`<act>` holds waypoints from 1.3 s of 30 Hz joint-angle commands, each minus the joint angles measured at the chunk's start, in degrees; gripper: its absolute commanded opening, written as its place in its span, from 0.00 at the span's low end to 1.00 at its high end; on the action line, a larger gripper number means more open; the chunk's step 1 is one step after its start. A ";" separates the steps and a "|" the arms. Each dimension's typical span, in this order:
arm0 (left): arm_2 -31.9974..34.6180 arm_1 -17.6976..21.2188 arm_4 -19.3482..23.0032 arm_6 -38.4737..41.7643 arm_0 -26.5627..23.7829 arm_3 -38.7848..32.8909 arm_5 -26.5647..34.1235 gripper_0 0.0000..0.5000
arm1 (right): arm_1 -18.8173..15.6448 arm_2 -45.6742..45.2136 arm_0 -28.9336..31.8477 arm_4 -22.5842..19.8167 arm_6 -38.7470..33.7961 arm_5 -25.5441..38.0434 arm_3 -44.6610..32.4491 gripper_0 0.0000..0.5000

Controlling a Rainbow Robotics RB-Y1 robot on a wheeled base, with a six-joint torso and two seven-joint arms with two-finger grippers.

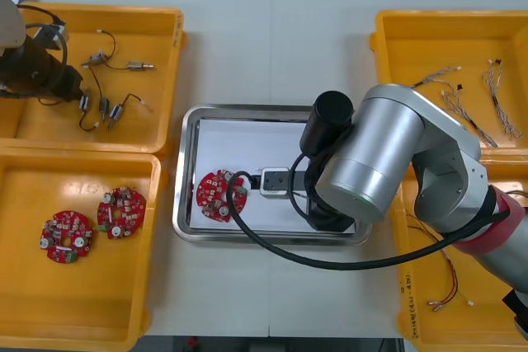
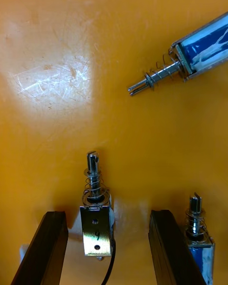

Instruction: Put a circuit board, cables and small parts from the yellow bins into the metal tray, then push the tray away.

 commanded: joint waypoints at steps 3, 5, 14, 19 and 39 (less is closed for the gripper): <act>-1.59 -0.71 0.70 -6.13 -2.53 0.47 -1.69 1.00 | 1.54 1.74 0.10 0.37 1.88 -3.60 2.38 0.00; -1.68 -0.71 0.70 -6.21 -2.45 0.47 -1.87 0.86 | 1.54 2.00 0.10 0.55 1.97 -4.30 3.44 0.00; -1.59 -0.62 0.88 -6.30 -2.45 0.47 -1.52 0.00 | 1.45 3.15 0.27 1.95 2.23 -4.56 4.32 0.25; -1.24 -0.44 0.88 -6.39 -2.45 0.47 -1.52 0.00 | 1.45 3.15 0.27 1.95 2.14 -4.56 4.40 1.00; 4.73 3.95 0.53 -5.34 -2.36 -9.99 14.39 0.00 | 2.06 -0.11 0.19 0.81 1.70 -0.17 -0.52 1.00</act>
